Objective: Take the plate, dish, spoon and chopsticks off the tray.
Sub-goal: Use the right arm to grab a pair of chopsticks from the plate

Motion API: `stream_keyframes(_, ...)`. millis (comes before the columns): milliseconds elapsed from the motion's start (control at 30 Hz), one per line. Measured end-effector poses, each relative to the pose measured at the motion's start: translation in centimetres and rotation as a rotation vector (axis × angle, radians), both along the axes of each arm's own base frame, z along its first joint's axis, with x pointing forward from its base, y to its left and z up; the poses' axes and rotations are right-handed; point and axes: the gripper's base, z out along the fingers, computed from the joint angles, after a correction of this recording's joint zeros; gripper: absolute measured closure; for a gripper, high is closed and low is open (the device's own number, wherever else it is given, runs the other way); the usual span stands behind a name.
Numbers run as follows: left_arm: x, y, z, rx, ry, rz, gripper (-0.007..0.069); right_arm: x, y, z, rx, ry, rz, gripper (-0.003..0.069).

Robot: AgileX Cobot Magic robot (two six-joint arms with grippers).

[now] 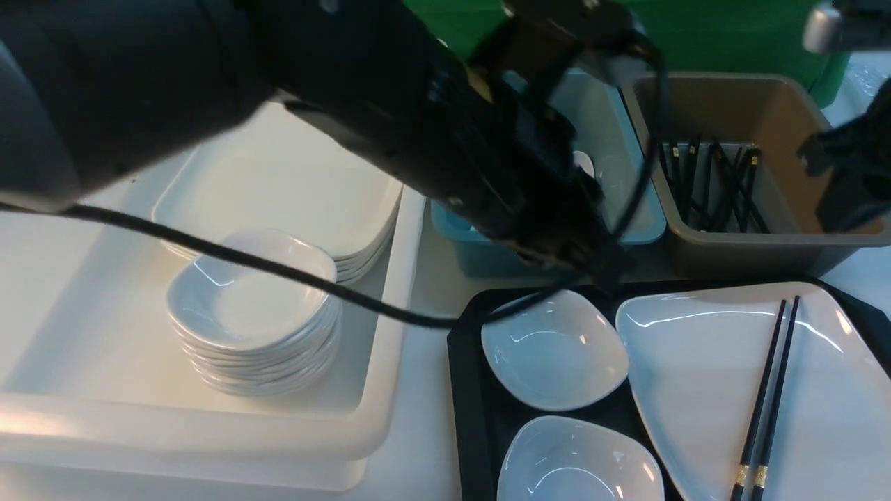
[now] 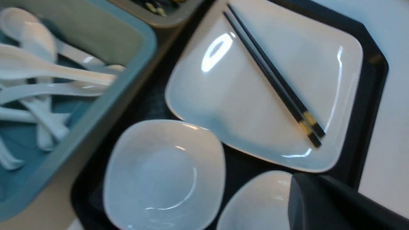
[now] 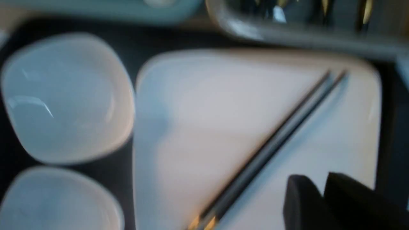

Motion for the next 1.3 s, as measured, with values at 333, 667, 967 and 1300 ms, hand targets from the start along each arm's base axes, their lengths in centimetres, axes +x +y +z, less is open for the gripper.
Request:
stream_keyframes(333,-1.7,-5.6,-7.4,0.177,0.088,-0.147,0.0604,-2.3,-0.3,-11.6,0.019,0.077,-0.188,0.0064)
stream_keyframes(667,-0.7,-6.9,-8.3,0.117,-0.015,-0.144,0.0604,-1.2,-0.3,-16.4,0.006,0.156,-0.231,0.0069)
stream_keyframes(967,-0.3,-7.3,-7.9,0.061,-0.068,-0.116,0.0604,-1.0,-0.5,-16.7,-0.022,0.164,-0.208,0.0271)
stream_keyframes(1300,-0.3,-7.3,-7.9,0.061,-0.068,-0.116,0.0604,-1.4,-0.5,-16.3,-0.006,0.184,-0.186,0.0595)
